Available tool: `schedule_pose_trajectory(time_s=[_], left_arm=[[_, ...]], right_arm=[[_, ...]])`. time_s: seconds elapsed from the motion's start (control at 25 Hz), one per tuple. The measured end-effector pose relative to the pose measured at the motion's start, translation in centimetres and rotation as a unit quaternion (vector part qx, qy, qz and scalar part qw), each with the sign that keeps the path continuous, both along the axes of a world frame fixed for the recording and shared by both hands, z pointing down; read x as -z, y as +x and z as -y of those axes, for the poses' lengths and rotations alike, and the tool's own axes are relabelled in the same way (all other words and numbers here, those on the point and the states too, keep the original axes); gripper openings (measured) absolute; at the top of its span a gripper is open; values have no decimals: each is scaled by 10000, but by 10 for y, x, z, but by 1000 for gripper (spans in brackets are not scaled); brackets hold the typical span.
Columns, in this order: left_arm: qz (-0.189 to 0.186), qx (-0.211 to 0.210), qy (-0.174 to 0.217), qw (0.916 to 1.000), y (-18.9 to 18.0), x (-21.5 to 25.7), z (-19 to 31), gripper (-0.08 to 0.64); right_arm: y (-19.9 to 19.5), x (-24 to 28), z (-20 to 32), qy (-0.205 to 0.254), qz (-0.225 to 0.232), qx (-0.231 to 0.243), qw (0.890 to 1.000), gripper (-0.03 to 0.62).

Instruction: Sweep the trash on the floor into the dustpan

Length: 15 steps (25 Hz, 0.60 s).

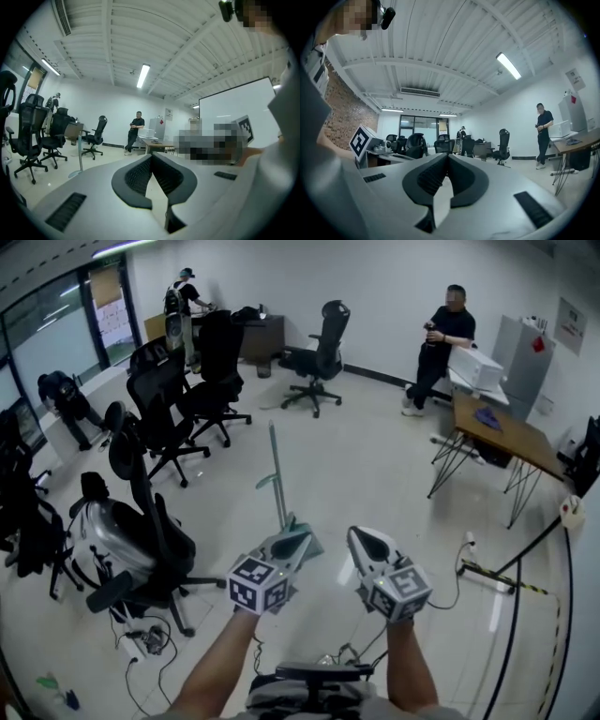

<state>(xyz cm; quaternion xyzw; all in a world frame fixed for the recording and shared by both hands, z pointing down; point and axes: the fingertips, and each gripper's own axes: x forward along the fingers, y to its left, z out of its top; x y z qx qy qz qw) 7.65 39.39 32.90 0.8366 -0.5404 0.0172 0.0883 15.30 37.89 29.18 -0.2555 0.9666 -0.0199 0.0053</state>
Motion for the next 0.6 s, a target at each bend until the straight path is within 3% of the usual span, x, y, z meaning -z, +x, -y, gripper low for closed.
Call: schedule_pose_trajectory(time_s=[0.28,0.4,0.6], left_arm=[[123,316,-11,9994,-19,12,40,7],[-4,443,-147,9989,-29,4,53,8],[119,355,-53,9993,-54,-4,101,8]], right_arm=[[-10,9,43,-12,33,330,9994,2],[-16,-2,55,-155,-192,462,9986,2],[-31,-9,97,-44,-287,378,9989,2]])
